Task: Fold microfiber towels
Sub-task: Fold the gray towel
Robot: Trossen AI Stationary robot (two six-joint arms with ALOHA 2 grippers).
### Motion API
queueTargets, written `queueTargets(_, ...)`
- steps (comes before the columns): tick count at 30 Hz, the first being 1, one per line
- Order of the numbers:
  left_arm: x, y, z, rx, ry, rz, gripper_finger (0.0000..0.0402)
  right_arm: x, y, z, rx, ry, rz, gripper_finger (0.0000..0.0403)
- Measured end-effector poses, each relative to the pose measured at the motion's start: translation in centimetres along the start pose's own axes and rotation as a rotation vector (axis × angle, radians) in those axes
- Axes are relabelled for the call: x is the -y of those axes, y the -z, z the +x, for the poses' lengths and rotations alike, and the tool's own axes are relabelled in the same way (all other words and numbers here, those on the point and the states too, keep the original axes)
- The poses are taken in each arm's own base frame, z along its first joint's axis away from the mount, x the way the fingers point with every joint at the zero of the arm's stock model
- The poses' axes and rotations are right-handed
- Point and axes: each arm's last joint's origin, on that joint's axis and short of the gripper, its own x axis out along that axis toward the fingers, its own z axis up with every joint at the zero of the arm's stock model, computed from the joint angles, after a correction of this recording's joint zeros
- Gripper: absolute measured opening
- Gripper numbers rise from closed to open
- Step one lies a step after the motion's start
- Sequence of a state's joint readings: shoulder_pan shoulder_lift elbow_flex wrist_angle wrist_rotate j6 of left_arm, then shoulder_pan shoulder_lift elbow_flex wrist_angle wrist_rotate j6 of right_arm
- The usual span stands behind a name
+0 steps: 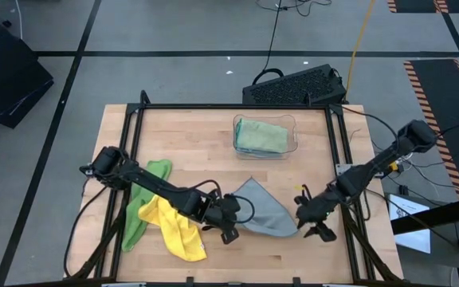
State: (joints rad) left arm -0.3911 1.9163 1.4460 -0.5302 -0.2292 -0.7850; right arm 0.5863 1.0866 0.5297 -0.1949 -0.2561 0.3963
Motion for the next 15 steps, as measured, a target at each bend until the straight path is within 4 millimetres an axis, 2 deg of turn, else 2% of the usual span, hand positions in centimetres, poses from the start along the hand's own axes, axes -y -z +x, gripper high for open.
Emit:
queueTargets(7, -0.6, -0.6, 0.2, 0.011, -0.016, 0.030, 0.0010, -1.8, 0.9, 0.6, 0.061, 0.185, -0.137, 0.0163)
queueTargets(10, -0.7, -0.7, 0.2, 0.012, -0.020, 0.052, 0.0004, -1.9, 1.2, 1.0, 0.068, 0.268, -0.196, 0.0162)
queueTargets(15, -0.9, -0.8, 0.3, 0.008, -0.027, 0.089, 0.0011, -1.5, 1.8, 2.5, -0.026, 0.276, -0.219, 0.0162)
